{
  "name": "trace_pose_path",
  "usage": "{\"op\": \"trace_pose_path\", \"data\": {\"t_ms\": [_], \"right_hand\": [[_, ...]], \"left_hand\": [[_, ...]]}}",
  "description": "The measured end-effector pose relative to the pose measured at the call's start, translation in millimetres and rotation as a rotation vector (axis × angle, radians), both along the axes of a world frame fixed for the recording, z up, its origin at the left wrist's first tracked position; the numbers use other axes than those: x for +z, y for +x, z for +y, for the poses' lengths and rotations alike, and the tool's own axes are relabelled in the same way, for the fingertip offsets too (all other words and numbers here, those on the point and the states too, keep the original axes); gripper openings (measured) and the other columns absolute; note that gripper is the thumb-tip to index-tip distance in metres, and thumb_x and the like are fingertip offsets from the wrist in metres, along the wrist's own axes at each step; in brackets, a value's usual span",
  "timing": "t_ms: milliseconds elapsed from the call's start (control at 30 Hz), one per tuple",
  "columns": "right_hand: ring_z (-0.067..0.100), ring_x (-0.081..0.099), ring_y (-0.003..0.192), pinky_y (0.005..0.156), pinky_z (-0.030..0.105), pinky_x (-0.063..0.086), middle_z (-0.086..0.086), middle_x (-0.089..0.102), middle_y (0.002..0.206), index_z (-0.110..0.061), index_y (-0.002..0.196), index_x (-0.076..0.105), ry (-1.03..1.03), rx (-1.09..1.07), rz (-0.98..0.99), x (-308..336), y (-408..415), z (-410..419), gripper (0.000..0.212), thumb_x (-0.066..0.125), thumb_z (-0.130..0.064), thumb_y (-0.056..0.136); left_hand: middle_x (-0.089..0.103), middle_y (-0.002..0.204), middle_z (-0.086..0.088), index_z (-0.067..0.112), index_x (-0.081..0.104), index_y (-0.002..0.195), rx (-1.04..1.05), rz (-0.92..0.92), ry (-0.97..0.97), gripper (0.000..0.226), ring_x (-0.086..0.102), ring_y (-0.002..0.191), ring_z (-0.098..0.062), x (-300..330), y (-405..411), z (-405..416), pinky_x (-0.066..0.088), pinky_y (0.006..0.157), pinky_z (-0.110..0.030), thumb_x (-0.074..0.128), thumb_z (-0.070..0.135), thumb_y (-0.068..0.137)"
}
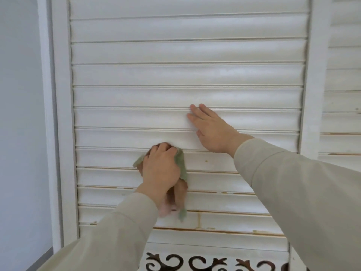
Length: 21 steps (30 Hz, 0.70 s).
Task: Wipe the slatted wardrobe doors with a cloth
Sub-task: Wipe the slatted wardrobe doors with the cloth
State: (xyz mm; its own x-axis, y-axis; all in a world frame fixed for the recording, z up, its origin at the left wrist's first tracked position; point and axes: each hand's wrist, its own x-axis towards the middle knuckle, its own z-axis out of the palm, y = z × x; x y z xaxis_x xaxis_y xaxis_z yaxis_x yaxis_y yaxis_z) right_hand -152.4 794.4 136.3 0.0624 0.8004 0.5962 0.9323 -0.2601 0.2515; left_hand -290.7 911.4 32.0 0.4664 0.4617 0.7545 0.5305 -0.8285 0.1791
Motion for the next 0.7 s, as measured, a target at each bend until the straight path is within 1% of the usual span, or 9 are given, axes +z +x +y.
{"op": "trace_pose_path", "data": {"t_ms": [100, 167, 233, 333, 400, 467, 533, 600, 700], "right_hand": [[0.023, -0.007, 0.152, 0.122, 0.031, -0.003, 0.003, -0.002, 0.166, -0.012, 0.157, 0.012, 0.006, 0.003, -0.003, 2.9, -4.6, 0.0, 0.06, 0.036, -0.012, 0.102], [0.021, -0.005, 0.152, 0.12, 0.025, -0.004, 0.003, 0.001, 0.166, -0.011, 0.157, 0.013, 0.02, 0.027, -0.002, 4.4, -4.8, -2.2, 0.06, 0.035, -0.009, 0.102], [0.019, 0.003, 0.152, 0.121, 0.024, 0.002, 0.002, 0.009, 0.165, -0.011, 0.156, 0.017, 0.055, 0.074, 0.036, 6.3, 0.5, -8.5, 0.059, 0.035, -0.005, 0.1], [0.022, 0.014, 0.151, 0.121, 0.027, 0.01, 0.006, 0.021, 0.163, -0.008, 0.154, 0.025, 0.135, 0.087, 0.041, 3.7, 19.8, -27.0, 0.057, 0.037, -0.004, 0.099], [0.025, 0.016, 0.151, 0.122, 0.035, 0.017, 0.007, 0.022, 0.162, -0.008, 0.152, 0.031, 0.189, 0.043, 0.003, -5.4, 39.8, -47.2, 0.056, 0.041, -0.006, 0.098], [0.027, 0.015, 0.151, 0.12, 0.045, 0.022, 0.006, 0.019, 0.163, -0.011, 0.151, 0.035, 0.248, -0.034, -0.024, -15.3, 58.6, -69.0, 0.055, 0.044, -0.011, 0.097], [0.028, 0.008, 0.151, 0.119, 0.05, 0.02, 0.003, 0.011, 0.165, -0.017, 0.152, 0.032, 0.251, -0.141, -0.02, -22.5, 73.5, -90.6, 0.056, 0.044, -0.013, 0.097], [0.028, 0.0, 0.152, 0.12, 0.05, 0.016, 0.003, 0.0, 0.166, -0.021, 0.154, 0.025, 0.184, -0.212, -0.014, -25.0, 81.3, -101.0, 0.06, 0.041, -0.012, 0.097], [0.033, -0.008, 0.151, 0.121, 0.046, 0.015, 0.007, -0.01, 0.165, -0.02, 0.156, 0.019, 0.1, -0.243, -0.009, -21.5, 77.6, -99.4, 0.061, 0.038, -0.015, 0.098]], "left_hand": [[0.048, 0.124, 0.004, 0.029, 0.058, 0.12, -0.151, 0.087, 0.148, 0.036, 0.046, 0.116, -0.026, 1.3, 33.9, -36.0, 0.041, 0.081, -0.038, 0.056, 0.023, 0.085], [0.043, 0.131, 0.003, 0.027, 0.054, 0.122, -0.191, 0.155, 0.167, 0.036, 0.041, 0.12, -0.025, 0.3, 55.1, -55.7, 0.038, 0.085, -0.04, 0.058, 0.028, 0.087], [0.043, 0.131, 0.004, 0.029, 0.051, 0.125, -0.191, 0.196, 0.167, 0.049, 0.041, 0.121, -0.024, -2.7, 63.1, -62.5, 0.039, 0.093, -0.042, 0.067, 0.037, 0.079], [0.051, 0.12, 0.004, 0.03, 0.057, 0.116, -0.119, 0.056, 0.189, 0.04, 0.05, 0.115, -0.025, -8.6, 47.9, -46.2, 0.041, 0.089, -0.042, 0.06, 0.035, 0.076], [0.052, 0.122, 0.004, 0.03, 0.056, 0.12, -0.025, -0.016, 0.146, 0.04, 0.05, 0.118, -0.026, -11.8, 33.7, -28.3, 0.039, 0.09, -0.043, 0.053, 0.028, 0.08], [0.049, 0.128, 0.003, 0.027, 0.054, 0.125, 0.052, -0.02, 0.084, 0.042, 0.045, 0.122, -0.026, -14.5, 22.6, -20.6, 0.038, 0.092, -0.044, 0.051, 0.025, 0.083], [0.049, 0.127, 0.001, 0.024, 0.054, 0.123, 0.085, -0.043, 0.047, 0.041, 0.045, 0.12, -0.027, -13.5, 24.9, -28.7, 0.038, 0.094, -0.045, 0.051, 0.023, 0.082], [0.051, 0.123, 0.001, 0.025, 0.055, 0.119, 0.058, -0.015, 0.069, 0.037, 0.047, 0.116, -0.027, -8.6, 42.0, -47.9, 0.039, 0.093, -0.043, 0.052, 0.023, 0.082], [0.053, 0.116, 0.002, 0.028, 0.06, 0.11, -0.078, 0.03, 0.199, 0.022, 0.052, 0.109, -0.027, -3.9, 83.1, -89.8, 0.04, 0.084, -0.041, 0.052, 0.029, 0.089]]}}
